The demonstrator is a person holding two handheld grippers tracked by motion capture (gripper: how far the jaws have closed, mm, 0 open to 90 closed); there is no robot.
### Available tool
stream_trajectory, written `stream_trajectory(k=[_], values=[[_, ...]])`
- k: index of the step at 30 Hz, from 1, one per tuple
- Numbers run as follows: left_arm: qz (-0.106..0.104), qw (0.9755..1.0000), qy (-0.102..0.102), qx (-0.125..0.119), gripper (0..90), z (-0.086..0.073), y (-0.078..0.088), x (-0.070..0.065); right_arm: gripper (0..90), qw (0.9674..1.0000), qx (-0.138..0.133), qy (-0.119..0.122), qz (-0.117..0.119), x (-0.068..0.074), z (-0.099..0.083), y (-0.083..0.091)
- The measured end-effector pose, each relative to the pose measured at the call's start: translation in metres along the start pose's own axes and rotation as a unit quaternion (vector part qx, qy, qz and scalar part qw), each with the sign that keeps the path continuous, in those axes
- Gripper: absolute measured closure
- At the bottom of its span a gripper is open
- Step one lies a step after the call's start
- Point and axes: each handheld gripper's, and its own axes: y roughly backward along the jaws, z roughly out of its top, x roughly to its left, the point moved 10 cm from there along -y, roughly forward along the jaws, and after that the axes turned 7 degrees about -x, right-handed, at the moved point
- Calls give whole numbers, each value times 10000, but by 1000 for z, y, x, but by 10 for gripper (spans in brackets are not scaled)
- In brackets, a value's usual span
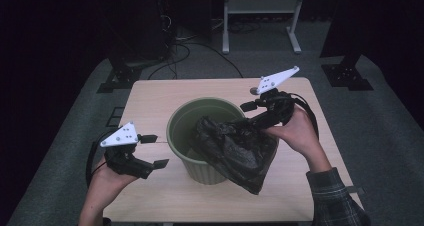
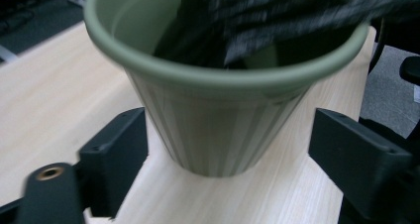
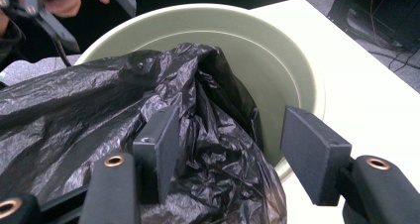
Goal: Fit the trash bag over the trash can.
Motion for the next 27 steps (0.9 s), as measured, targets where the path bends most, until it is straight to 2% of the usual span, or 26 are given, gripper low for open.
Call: stream_trajectory(k=[1,5,10,14,22,24,27], values=[[-45,10000,-33,-42,201,6,2,-1,388,10000,8,-16,-1,0,-1,0],[-116,9996,-213,-152,229,31,2,-1,387,10000,7,-41,9,-1,-3,1],[-269,9987,-421,-122,230,56,-11,-2,387,10000,3,-88,-9,-3,-7,2],[-409,9979,-506,-41,237,67,-27,-3,386,9999,-1,-148,-48,-7,-12,6],[-582,9964,-615,-71,238,86,-53,0,386,9995,5,-293,-145,-16,-27,18],[-699,9955,-646,-45,276,89,-60,0,386,9993,-1,-338,-160,-18,-32,21],[-777,9946,-685,1,280,92,-72,2,386,9990,-27,-419,-122,-19,-39,26]])
